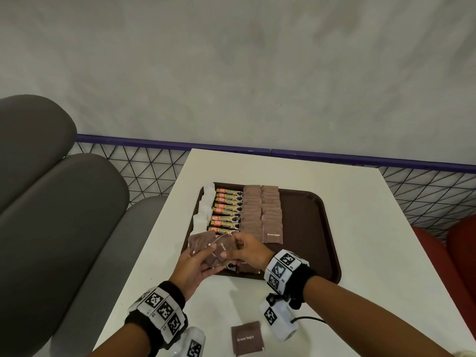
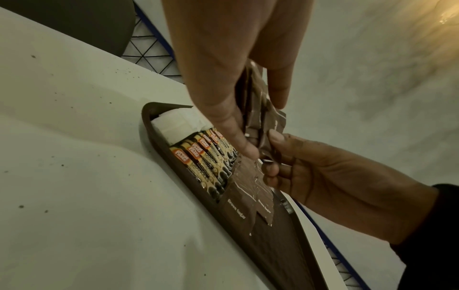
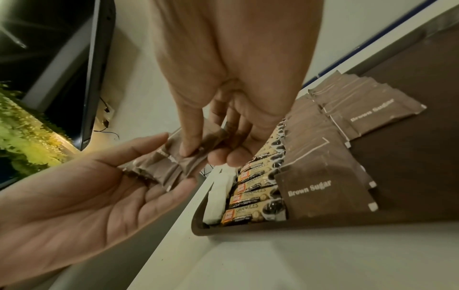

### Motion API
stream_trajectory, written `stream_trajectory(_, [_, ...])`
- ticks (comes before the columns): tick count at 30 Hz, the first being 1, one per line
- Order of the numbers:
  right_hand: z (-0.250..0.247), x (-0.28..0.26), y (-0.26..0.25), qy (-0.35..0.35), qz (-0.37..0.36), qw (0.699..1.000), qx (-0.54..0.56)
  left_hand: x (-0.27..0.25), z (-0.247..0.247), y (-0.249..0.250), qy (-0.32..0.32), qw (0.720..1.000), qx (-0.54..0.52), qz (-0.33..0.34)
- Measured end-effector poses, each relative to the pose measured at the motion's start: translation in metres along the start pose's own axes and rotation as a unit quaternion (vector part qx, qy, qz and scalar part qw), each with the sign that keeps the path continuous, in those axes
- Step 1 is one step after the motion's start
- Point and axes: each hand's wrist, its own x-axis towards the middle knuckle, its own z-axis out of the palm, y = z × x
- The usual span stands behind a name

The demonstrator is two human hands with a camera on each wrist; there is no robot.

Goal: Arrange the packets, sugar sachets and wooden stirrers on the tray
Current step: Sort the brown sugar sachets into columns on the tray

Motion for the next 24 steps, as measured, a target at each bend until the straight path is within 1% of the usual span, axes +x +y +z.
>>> stream_trajectory(3, [-0.004,0.001,-0.002,0.010,-0.020,0.999,-0.033,0.002,0.000,0.000,0.016,1.000,0.022,0.012])
stream_trajectory(6, [-0.006,0.003,0.002,0.046,-0.020,0.998,-0.036,0.005,-0.002,-0.001,0.027,0.999,0.027,0.020])
stream_trajectory(8, [-0.006,0.002,0.005,0.063,-0.004,0.998,-0.006,0.007,-0.002,-0.002,0.031,0.999,0.017,0.025])
stream_trajectory(9, [-0.005,0.000,0.006,0.060,0.004,0.998,0.015,0.007,-0.002,-0.003,0.030,0.999,0.009,0.027])
stream_trajectory(12, [-0.007,-0.006,0.009,0.050,0.026,0.995,0.079,0.007,0.002,-0.004,0.014,1.000,-0.001,0.028])
stream_trajectory(14, [-0.013,-0.010,0.012,0.062,0.030,0.991,0.117,0.006,0.005,-0.005,0.001,1.000,-0.007,0.018])
stream_trajectory(16, [-0.023,-0.013,0.016,0.103,0.035,0.986,0.128,0.006,0.005,-0.006,-0.001,1.000,-0.025,0.002])
stream_trajectory(17, [-0.031,-0.014,0.019,0.137,0.040,0.983,0.115,0.007,0.003,-0.006,0.004,0.999,-0.038,-0.006])
stream_trajectory(18, [-0.040,-0.014,0.024,0.182,0.048,0.978,0.092,0.007,0.001,-0.006,0.007,0.999,-0.050,-0.016])
stream_trajectory(20, [-0.060,-0.015,0.036,0.277,0.072,0.957,0.048,0.008,-0.004,-0.006,0.008,0.998,-0.057,-0.032])
stream_trajectory(21, [-0.071,-0.016,0.042,0.310,0.086,0.946,0.032,0.008,-0.006,-0.006,0.008,0.998,-0.051,-0.038])
stream_trajectory(22, [-0.080,-0.016,0.047,0.331,0.098,0.938,0.013,0.008,-0.008,-0.006,0.010,0.998,-0.042,-0.041])
stream_trajectory(24, [-0.093,-0.016,0.055,0.347,0.123,0.929,-0.037,0.009,-0.011,-0.007,0.021,0.999,-0.018,-0.042])
